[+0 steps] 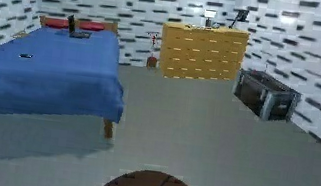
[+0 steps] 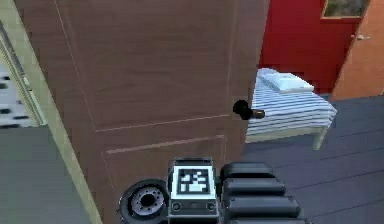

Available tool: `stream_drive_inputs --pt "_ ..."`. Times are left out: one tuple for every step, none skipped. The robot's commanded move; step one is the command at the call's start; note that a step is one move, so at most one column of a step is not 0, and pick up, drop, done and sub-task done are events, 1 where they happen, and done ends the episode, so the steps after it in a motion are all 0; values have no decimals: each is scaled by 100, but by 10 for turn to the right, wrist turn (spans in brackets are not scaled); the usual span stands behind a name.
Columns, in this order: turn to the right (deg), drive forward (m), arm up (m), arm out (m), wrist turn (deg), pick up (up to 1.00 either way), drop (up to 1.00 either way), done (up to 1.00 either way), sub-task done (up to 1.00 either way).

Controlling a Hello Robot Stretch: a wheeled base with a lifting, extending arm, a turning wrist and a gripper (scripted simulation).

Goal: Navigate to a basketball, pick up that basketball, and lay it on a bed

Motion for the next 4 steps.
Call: stream_drive_inputs --pt "0 65 0 0 0 0 0 0 0" --pt "150 0 0 0 0 0 0 0 0" --pt "0 85 0 0 0 0 0 0 0" --pt "-240 0 0 0 0 0 0 0 0"
